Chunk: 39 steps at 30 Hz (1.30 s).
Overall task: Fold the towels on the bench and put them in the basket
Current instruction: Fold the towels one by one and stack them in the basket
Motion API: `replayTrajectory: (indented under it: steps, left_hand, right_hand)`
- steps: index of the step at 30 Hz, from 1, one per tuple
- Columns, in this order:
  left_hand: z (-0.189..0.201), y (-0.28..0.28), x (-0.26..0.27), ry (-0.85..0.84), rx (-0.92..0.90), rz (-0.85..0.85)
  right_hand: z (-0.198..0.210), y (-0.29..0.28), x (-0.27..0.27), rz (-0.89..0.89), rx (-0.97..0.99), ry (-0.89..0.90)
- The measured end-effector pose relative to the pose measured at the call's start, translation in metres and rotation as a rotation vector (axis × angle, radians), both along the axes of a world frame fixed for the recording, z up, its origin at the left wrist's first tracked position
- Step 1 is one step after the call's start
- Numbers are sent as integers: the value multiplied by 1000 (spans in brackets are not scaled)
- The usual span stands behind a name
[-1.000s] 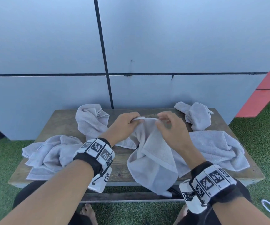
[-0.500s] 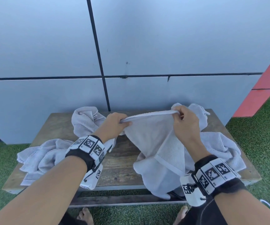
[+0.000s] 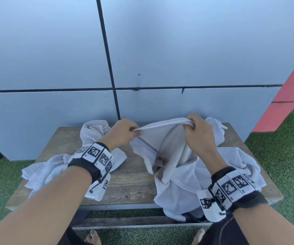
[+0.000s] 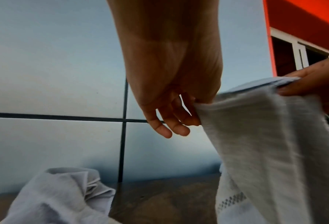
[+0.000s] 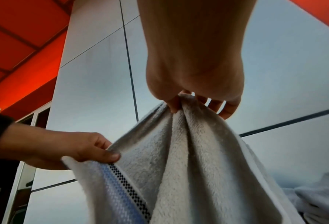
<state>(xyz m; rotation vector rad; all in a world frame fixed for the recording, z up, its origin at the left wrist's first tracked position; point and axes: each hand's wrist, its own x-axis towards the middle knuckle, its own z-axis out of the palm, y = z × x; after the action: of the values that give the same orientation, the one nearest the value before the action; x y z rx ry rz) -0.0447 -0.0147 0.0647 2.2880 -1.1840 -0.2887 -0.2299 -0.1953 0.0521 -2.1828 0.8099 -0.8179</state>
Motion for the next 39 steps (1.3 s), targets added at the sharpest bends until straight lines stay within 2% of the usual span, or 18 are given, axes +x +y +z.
replayTrajectory:
  steps: [3,7,11,16,19,22,24,27,31,33,36,39]
  left_hand:
    - [3,11,-1,47,-63,15]
    - [20,1,-28,20,-95,-99]
    - [29,-3,-45,-58,-88,-200]
    - [21,22,-35,4,-168,-60]
    - [21,32,-42,28,-273,-30]
    - [29,28,-57,-16,-318,-103]
    - [33,24,-65,-43,-308,-167]
    - [32,20,-69,-55,-293,-162]
    - [11,27,-57,8,-176,-82]
    - [-2,33,-50,25,-166,-25]
    - [-14,30,-45,21,-223,-8]
    - [-15,17,-49,71,-274,-142]
  right_hand:
    - [-2,-2,-2,23,-2,108]
    - [-2,35,5,272,-120,185]
    - [7,58,14,251,-225,191]
    - [32,59,-6,138,-127,38]
    - [36,65,-14,179,-46,27]
    - [34,81,-15,270,1,20]
    - [32,88,-13,279,-70,3]
    - [34,88,-12,240,-133,-73]
    - [43,72,-16,135,-99,-208]
    - [45,60,-18,79,0,-247]
    - [39,48,-21,107,116,-106]
    - [25,42,-21,209,13,54]
